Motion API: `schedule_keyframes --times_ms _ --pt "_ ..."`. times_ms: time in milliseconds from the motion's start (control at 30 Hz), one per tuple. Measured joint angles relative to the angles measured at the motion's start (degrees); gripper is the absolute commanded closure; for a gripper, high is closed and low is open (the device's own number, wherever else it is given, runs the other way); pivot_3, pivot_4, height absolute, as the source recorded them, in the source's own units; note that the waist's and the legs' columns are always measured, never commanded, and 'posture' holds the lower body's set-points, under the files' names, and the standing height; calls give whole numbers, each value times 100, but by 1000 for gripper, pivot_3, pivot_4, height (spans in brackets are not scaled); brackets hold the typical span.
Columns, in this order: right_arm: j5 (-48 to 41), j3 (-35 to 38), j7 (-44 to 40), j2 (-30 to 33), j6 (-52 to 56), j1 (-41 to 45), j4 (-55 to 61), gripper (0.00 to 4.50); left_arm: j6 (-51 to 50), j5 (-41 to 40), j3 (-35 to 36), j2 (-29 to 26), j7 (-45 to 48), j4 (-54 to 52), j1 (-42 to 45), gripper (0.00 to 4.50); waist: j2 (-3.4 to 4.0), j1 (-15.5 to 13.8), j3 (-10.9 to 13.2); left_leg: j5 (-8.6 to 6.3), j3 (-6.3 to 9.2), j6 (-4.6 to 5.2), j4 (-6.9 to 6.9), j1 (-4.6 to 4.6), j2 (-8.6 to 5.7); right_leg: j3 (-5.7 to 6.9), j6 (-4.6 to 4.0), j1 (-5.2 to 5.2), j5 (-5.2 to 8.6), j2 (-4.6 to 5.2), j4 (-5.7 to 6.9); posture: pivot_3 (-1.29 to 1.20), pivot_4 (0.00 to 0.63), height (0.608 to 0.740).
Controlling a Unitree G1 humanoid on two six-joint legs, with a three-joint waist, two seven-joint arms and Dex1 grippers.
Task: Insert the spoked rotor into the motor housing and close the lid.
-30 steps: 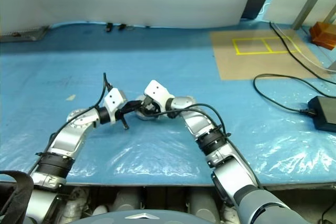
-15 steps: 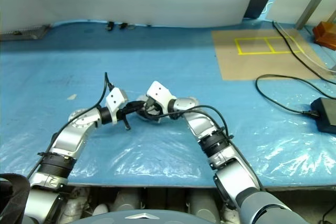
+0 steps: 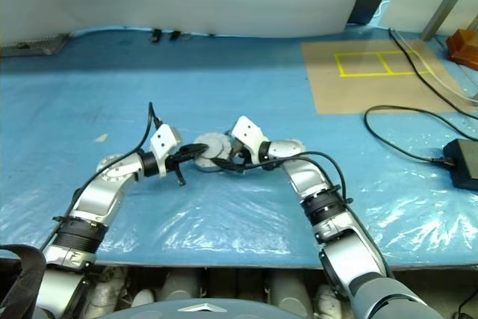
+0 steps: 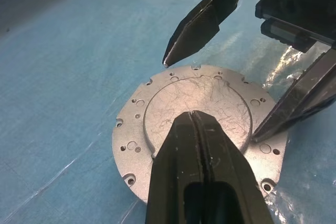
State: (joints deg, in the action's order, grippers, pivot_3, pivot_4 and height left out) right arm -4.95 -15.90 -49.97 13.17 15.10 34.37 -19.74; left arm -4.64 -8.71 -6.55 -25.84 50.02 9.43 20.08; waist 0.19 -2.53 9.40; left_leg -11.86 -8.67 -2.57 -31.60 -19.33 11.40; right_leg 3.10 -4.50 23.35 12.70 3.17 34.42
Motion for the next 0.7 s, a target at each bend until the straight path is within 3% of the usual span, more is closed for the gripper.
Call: schedule_keyframes --times_ms 267,700 --pt "-1325 904 -210 32 2312 -27 310 23 -5 0 -9 -7 44 -14 -1 4500 0 -2 0 1 1 0 14 2 0 1 -9 -1 -4 -2 -10 0 150 740" --pt "-1803 1200 394 83 4360 403 92 23 20 2 -37 -20 87 -56 -7 4500 1 -19 0 14 -2 -23 37 0 -2 5 -14 -8 -8 -2 -45 0 150 740"
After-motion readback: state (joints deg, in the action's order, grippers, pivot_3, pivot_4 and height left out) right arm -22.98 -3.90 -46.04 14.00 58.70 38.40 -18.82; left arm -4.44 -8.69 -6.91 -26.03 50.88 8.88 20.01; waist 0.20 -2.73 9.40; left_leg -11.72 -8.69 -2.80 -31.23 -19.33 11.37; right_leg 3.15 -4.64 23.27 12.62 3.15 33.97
